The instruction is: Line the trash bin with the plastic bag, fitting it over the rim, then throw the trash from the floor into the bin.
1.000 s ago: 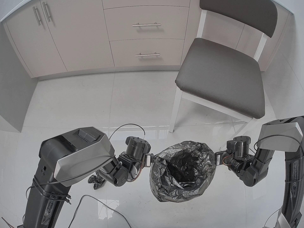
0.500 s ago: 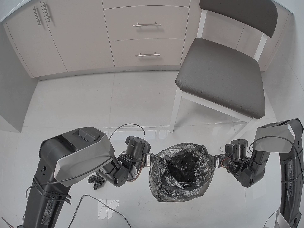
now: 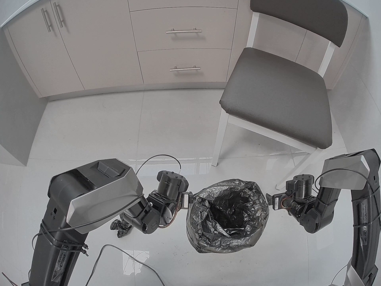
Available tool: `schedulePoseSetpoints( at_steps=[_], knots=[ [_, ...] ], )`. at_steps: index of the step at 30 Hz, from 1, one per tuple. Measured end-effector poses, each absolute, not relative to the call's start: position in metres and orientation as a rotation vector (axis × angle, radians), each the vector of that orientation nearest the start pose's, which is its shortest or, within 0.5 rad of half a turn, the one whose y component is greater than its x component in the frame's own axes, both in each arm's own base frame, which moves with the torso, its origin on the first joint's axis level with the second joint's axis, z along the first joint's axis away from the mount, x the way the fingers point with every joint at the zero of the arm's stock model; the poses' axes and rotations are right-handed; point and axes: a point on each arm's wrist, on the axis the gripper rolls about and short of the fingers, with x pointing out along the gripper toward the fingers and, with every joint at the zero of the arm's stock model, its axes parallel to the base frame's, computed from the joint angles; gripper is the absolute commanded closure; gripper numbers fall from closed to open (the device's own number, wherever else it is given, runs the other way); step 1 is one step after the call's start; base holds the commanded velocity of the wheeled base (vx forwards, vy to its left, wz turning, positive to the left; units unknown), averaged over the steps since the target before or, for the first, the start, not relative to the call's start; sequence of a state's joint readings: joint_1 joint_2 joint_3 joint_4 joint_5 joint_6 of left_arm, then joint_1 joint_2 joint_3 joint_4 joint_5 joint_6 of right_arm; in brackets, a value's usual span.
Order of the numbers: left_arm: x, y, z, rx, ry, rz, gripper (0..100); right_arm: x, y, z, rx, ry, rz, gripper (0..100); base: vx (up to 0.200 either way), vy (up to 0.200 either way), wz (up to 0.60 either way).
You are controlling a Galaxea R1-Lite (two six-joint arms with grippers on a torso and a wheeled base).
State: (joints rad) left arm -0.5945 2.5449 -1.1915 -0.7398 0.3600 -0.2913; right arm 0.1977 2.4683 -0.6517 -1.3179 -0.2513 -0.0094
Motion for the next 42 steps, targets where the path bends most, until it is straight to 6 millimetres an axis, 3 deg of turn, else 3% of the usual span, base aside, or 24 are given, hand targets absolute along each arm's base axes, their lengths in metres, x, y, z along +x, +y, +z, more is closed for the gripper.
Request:
schedulePoseSetpoints(
  at_steps=[5,10,14,20,26,33,42],
  knots=[
    [0.363,-0.245,-0.029,-0.047,0.566,-0.181,0,0.342,0.069,-0.026,-0.119,0.446,-0.028,0,0.000,0.000,0.00],
    [0.344,-0.259,-0.005,-0.082,0.549,-0.253,0,0.326,0.091,-0.004,-0.129,0.411,0.058,0,0.000,0.000,0.00],
    [0.330,-0.273,0.001,-0.079,0.546,-0.302,0,0.315,0.111,-0.001,-0.141,0.406,0.122,0,0.000,0.000,0.00],
    [0.325,-0.286,-0.013,-0.049,0.574,-0.331,0,0.311,0.125,-0.008,-0.147,0.385,0.158,0,0.000,0.000,0.00],
    [0.335,-0.286,-0.034,-0.006,0.631,-0.311,0,0.312,0.126,-0.027,-0.155,0.407,0.158,0,0.000,0.000,0.00],
    [0.353,-0.271,-0.055,0.028,0.667,-0.265,0,0.321,0.112,-0.048,-0.150,0.427,0.112,0,0.000,0.000,0.00],
    [0.352,-0.266,-0.063,0.038,0.721,-0.238,0,0.323,0.099,-0.056,-0.133,0.417,0.073,0,0.000,0.000,0.00]
  ],
)
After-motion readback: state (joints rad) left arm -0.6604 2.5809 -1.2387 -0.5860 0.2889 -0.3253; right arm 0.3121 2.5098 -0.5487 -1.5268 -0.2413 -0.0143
